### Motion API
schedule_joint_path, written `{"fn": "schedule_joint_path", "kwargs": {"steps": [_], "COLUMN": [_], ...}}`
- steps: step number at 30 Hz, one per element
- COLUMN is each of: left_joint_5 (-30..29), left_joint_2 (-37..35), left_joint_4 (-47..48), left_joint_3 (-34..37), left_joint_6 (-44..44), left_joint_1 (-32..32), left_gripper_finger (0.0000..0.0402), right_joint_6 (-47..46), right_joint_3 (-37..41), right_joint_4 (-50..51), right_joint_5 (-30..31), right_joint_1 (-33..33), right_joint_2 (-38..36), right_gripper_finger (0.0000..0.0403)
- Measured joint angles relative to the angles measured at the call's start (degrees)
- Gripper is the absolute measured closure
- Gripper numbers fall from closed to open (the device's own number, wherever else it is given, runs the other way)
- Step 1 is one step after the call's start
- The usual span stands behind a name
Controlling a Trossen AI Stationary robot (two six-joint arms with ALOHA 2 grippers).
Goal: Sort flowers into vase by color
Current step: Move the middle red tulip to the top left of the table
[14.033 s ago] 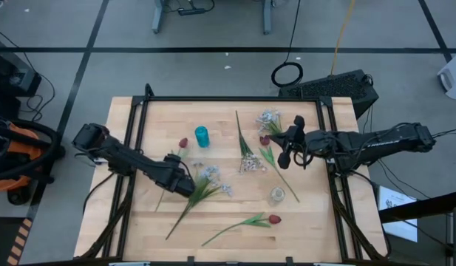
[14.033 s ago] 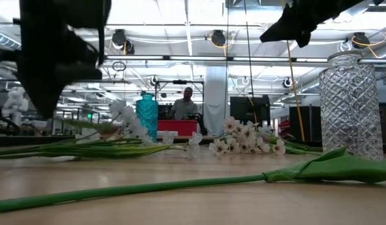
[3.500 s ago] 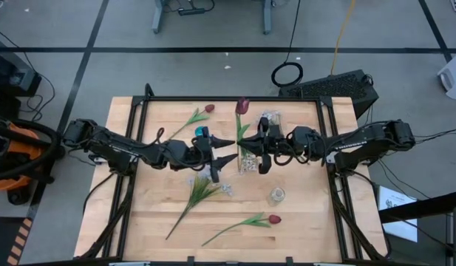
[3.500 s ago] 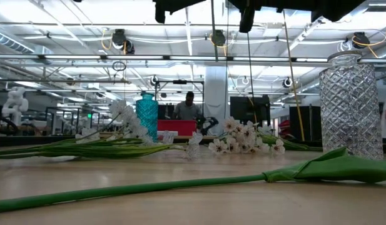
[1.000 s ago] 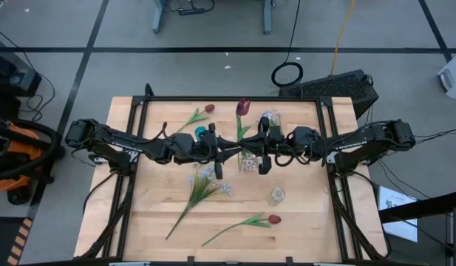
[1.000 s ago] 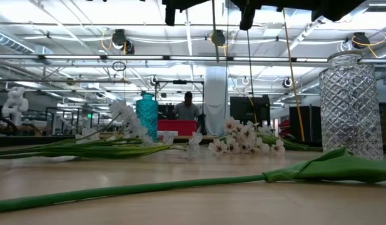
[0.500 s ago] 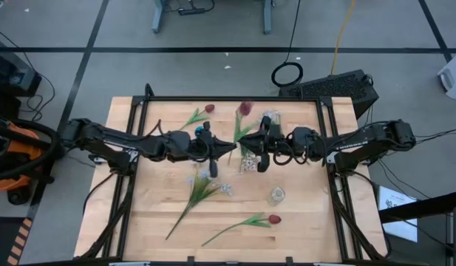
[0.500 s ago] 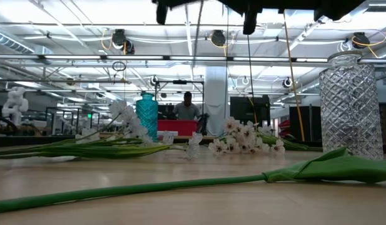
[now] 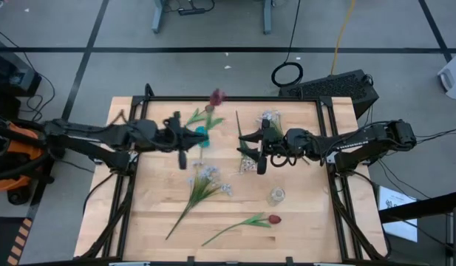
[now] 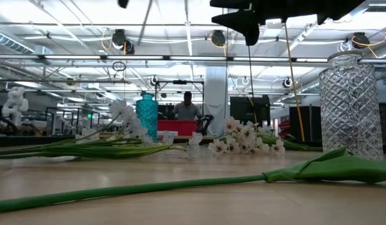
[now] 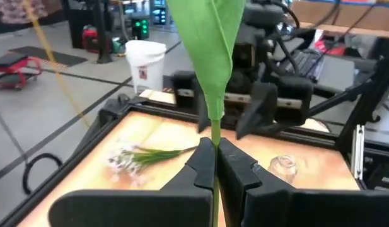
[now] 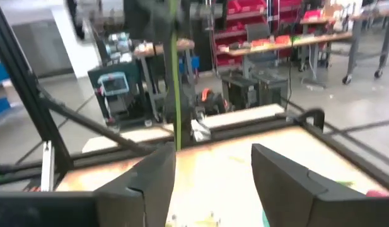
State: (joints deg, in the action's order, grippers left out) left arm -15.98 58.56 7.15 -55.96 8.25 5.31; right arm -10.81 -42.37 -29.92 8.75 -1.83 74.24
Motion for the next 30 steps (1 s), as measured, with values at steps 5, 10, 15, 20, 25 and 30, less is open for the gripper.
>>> {"fn": "schedule_joint_path", "kwargs": {"steps": [5,10,15,20,25,30], "left_joint_5": [-2.4,-2.1,2.9,7.7,12.0,14.0], "left_joint_2": [-4.9,-5.6,-5.0,-5.0,-3.2,0.3], "left_joint_4": [10.8,20.4,26.1,30.5,33.7,34.0], "left_joint_3": [-0.1,0.0,0.0,0.0,0.5,2.6], "left_joint_6": [3.6,4.9,4.8,3.6,3.1,1.3], "left_joint_1": [-5.0,-12.7,-20.3,-27.3,-32.3,-35.5], "left_gripper_finger": [0.0397,0.0397,0.0397,0.0397,0.0398,0.0398], "right_joint_6": [-0.2,-0.1,-0.1,-0.1,-0.1,-0.1], "right_joint_3": [0.0,0.0,0.0,0.0,0.0,0.0], "right_joint_4": [2.8,3.3,5.7,9.5,11.6,12.2], "right_joint_5": [-0.8,-3.0,-3.1,-3.1,-2.9,-2.9], "right_joint_1": [-1.4,-3.1,-4.4,-5.6,-7.0,-8.5], "right_joint_2": [0.0,0.0,0.0,0.0,0.0,0.0], "right_gripper_finger": [0.0204,0.0204,0.0204,0.0204,0.0204,0.0204]}}
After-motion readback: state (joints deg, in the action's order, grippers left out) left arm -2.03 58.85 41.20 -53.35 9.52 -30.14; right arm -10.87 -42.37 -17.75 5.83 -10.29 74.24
